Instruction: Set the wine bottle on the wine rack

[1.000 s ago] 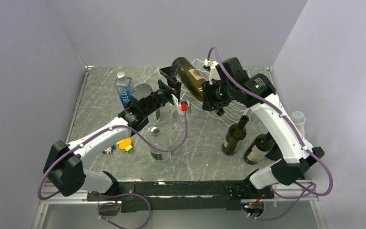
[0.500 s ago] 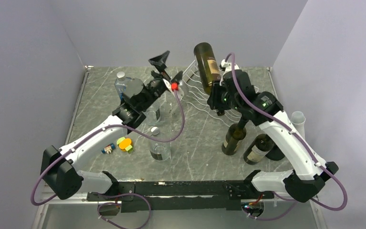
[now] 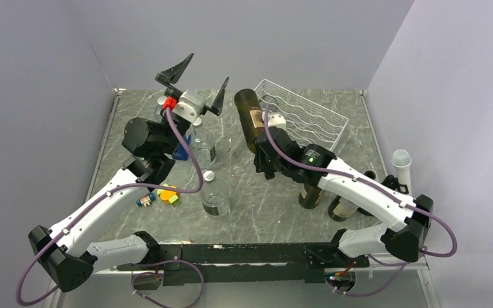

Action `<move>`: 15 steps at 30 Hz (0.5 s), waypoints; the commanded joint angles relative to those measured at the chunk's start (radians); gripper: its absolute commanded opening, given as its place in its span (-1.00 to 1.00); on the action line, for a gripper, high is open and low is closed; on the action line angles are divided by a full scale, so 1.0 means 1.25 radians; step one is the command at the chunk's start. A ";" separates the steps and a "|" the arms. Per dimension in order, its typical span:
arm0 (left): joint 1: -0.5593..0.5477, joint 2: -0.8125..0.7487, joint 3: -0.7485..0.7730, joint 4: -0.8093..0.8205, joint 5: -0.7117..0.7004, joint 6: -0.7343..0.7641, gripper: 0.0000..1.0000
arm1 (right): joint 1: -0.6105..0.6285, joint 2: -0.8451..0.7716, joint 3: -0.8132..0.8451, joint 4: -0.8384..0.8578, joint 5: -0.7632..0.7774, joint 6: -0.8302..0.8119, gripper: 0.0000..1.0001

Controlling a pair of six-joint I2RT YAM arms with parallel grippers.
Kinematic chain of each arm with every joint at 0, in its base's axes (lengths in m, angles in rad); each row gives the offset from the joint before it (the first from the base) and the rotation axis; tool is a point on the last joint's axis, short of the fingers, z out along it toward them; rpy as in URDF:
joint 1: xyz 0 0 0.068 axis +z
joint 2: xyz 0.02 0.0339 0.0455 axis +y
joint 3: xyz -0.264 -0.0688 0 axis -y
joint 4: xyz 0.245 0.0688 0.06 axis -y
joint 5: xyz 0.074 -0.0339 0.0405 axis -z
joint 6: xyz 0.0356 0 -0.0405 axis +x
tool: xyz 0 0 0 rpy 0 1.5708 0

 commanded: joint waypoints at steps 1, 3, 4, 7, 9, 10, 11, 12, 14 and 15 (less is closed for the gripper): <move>-0.002 -0.023 0.023 -0.028 -0.005 -0.079 0.99 | 0.018 -0.020 -0.053 0.141 0.096 0.094 -1.00; -0.003 -0.032 0.025 -0.034 -0.010 -0.097 0.99 | 0.032 -0.017 -0.087 0.151 0.096 0.099 -1.00; -0.003 -0.036 0.025 -0.036 -0.014 -0.106 0.99 | 0.039 -0.014 -0.101 0.155 0.090 0.100 -1.00; -0.002 -0.045 0.020 -0.049 -0.014 -0.118 0.99 | 0.055 -0.003 -0.145 0.172 0.065 0.094 -1.00; -0.002 -0.050 0.017 -0.056 -0.008 -0.124 0.99 | 0.063 0.001 -0.178 0.193 0.047 0.084 -1.00; -0.003 -0.051 0.015 -0.059 -0.005 -0.125 0.99 | 0.068 0.003 -0.192 0.198 0.049 0.087 -1.00; -0.003 -0.053 0.014 -0.061 0.001 -0.129 0.99 | 0.073 0.003 -0.205 0.199 0.053 0.095 -1.00; -0.003 -0.056 0.012 -0.059 0.008 -0.139 0.99 | 0.075 0.004 -0.219 0.206 0.054 0.102 -1.00; -0.002 -0.071 0.002 -0.040 0.025 -0.169 0.99 | 0.077 0.007 -0.241 0.212 0.058 0.123 -1.00; -0.002 -0.079 -0.008 -0.025 0.047 -0.179 0.99 | 0.076 0.012 -0.251 0.218 0.057 0.131 -1.00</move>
